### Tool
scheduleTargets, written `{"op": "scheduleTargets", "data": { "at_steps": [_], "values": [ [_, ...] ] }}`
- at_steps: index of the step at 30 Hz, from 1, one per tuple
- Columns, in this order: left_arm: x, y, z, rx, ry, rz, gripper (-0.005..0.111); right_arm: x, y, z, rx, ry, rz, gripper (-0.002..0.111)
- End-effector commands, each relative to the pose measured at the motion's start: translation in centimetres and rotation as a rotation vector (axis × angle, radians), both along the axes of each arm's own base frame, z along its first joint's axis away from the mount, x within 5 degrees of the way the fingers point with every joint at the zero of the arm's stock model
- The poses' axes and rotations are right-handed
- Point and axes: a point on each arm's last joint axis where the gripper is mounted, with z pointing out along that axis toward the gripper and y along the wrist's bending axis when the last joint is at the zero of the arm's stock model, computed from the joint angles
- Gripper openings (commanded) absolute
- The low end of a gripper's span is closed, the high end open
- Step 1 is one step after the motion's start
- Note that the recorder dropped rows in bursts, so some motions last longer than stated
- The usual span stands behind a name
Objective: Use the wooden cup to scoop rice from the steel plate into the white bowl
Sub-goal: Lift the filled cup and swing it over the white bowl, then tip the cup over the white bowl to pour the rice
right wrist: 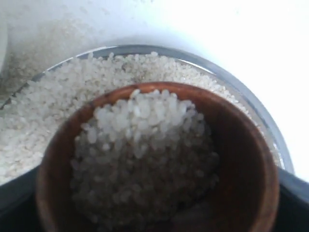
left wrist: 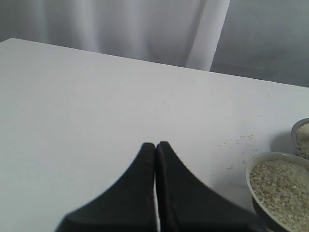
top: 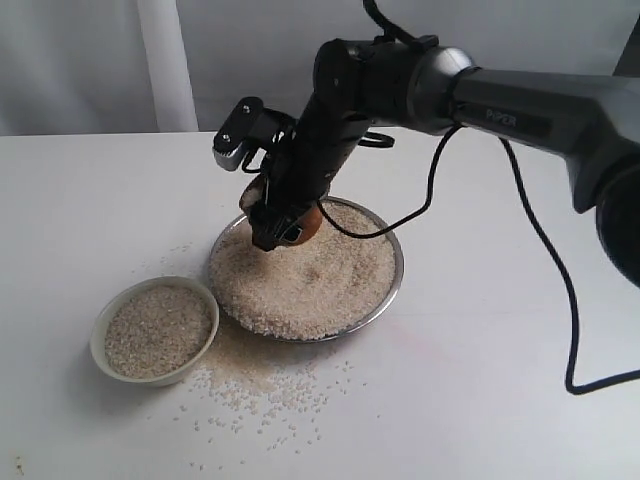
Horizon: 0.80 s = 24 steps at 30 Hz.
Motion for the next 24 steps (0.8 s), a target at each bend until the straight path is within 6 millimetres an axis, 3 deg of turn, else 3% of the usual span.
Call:
{"op": "scheduleTargets", "data": {
  "at_steps": [1,5,10,15,20,24],
  "values": [
    [0.0,-0.1,0.2,-0.007,-0.01,-0.008,0.0,-1.5,0.9,3.7,0.022,-0.074,0.051,0.0],
    [0.0,-0.1,0.2,-0.007,-0.01,-0.008,0.0,-4.8,3.5,7.1,0.036,-0.163,0.172,0.0],
    [0.0,-0.1,0.2,-0.007,-0.01,-0.008,0.0,-9.0,7.5,7.9,-0.051,-0.309,0.347,0.0],
    [0.0,-0.1,0.2,-0.007,-0.01,-0.008,0.0,-11.5,10.4,6.5,-0.172,-0.448,0.49,0.0],
    [0.0,-0.1,0.2,-0.007,-0.01,-0.008,0.0,-11.5,11.8,3.4,-0.313,-0.525,0.566,0.0],
    [0.0,-0.1,0.2,-0.007,-0.01,-0.008,0.0,-11.9,12.6,2.2,-0.442,-0.636,0.609,0.0]
  ]
}}
